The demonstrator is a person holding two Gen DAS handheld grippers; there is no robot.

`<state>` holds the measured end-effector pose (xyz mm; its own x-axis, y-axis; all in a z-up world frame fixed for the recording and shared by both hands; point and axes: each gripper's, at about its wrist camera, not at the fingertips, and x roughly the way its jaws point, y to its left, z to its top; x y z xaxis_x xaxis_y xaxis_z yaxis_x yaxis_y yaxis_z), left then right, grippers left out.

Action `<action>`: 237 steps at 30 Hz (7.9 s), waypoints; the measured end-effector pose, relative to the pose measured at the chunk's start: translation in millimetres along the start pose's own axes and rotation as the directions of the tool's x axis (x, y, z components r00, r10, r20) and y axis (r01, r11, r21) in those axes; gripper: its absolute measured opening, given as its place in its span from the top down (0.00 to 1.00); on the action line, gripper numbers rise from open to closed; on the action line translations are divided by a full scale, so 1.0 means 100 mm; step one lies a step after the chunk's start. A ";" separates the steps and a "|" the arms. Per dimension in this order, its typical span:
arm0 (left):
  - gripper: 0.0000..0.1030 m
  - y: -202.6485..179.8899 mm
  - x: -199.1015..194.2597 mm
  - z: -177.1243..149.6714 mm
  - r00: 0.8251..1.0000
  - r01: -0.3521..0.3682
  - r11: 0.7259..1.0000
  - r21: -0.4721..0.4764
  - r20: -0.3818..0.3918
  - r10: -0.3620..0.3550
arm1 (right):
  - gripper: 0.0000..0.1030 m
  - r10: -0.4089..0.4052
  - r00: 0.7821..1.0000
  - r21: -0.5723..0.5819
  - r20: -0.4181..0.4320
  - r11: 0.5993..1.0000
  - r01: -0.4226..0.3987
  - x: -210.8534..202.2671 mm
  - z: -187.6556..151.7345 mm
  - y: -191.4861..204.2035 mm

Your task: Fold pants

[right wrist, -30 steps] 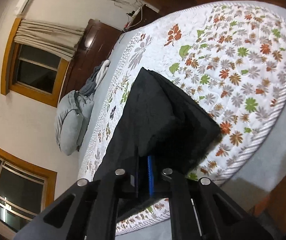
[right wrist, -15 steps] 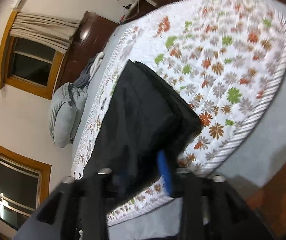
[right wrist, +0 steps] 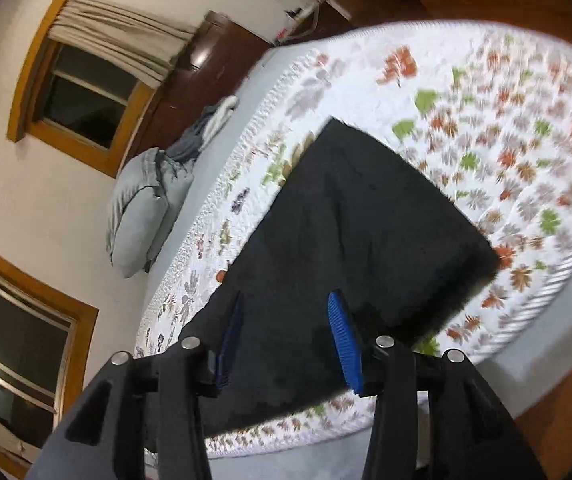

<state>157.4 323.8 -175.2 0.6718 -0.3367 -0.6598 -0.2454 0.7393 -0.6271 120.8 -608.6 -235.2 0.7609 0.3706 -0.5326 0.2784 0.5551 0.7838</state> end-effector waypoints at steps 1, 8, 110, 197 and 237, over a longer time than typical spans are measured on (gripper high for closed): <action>0.13 0.08 0.10 0.01 1.000 -0.016 1.000 -0.022 -0.025 0.015 | 0.58 -0.005 1.000 0.024 -0.017 1.000 0.005 0.05 0.02 -0.08; 0.11 0.17 0.31 -0.04 0.998 -0.018 1.000 -0.001 -0.053 0.018 | 0.46 0.069 0.994 0.041 0.087 0.997 -0.073 -0.43 0.10 -0.20; 0.03 0.31 0.01 -0.58 0.989 0.126 0.988 -0.091 0.084 -0.118 | 0.84 -0.304 0.949 -0.983 0.088 0.127 0.132 1.56 -3.34 3.88; 0.03 0.51 -0.13 -0.61 0.979 0.168 0.972 -0.166 0.140 -0.145 | 0.66 -0.499 0.866 -1.000 -0.014 0.010 -0.011 2.15 -3.80 3.52; 0.03 1.15 0.08 -0.45 0.965 0.263 0.801 -0.538 0.157 -0.211 | 0.17 -0.501 0.429 -0.641 -0.752 0.400 -0.656 4.05 -3.40 5.68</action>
<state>103.0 379.6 -271.9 0.8098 -0.3894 -0.4388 -0.3955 0.1901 -0.8986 387.3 109.7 -114.4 -0.2537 0.4406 -0.8611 -0.7632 0.4558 0.4580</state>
